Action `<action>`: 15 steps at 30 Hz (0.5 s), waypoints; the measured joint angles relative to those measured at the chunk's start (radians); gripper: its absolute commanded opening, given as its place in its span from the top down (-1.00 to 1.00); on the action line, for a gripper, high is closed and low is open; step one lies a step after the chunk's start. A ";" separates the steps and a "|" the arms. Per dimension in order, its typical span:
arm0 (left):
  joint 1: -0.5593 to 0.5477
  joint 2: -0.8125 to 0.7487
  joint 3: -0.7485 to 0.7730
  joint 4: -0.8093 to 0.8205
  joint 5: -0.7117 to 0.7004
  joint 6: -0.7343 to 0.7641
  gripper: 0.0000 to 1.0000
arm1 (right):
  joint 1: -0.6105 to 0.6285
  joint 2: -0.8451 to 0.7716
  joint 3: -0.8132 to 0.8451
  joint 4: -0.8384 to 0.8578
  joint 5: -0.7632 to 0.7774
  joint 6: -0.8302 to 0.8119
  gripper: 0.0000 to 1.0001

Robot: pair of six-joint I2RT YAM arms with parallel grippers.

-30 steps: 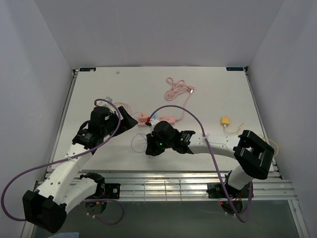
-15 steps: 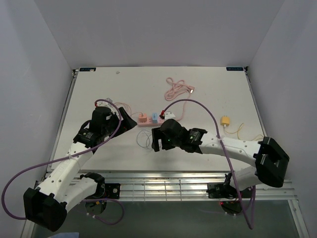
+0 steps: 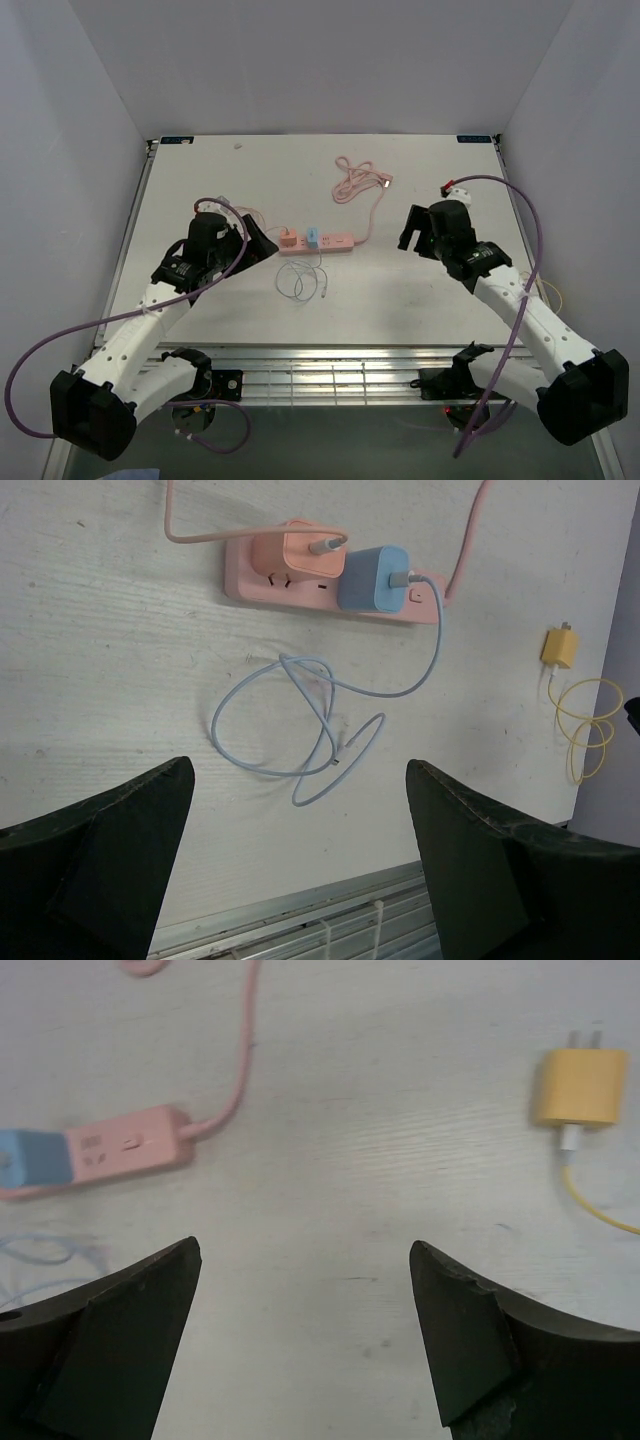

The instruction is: Insert the plug

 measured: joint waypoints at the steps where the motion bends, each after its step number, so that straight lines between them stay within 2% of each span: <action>1: 0.000 0.007 0.002 0.003 0.002 0.000 -0.96 | -0.074 0.009 -0.002 -0.002 -0.002 -0.018 -0.80; 3: 0.000 0.022 0.006 0.013 0.003 0.001 -0.96 | -0.221 0.055 -0.003 -0.006 -0.016 -0.062 -0.80; 6: 0.000 0.035 0.006 0.030 0.011 0.004 -0.96 | -0.360 0.164 -0.003 -0.010 -0.012 -0.123 -0.80; 15: 0.000 0.061 0.006 0.083 0.043 0.019 -0.96 | -0.555 0.399 -0.019 0.018 -0.074 -0.310 -0.81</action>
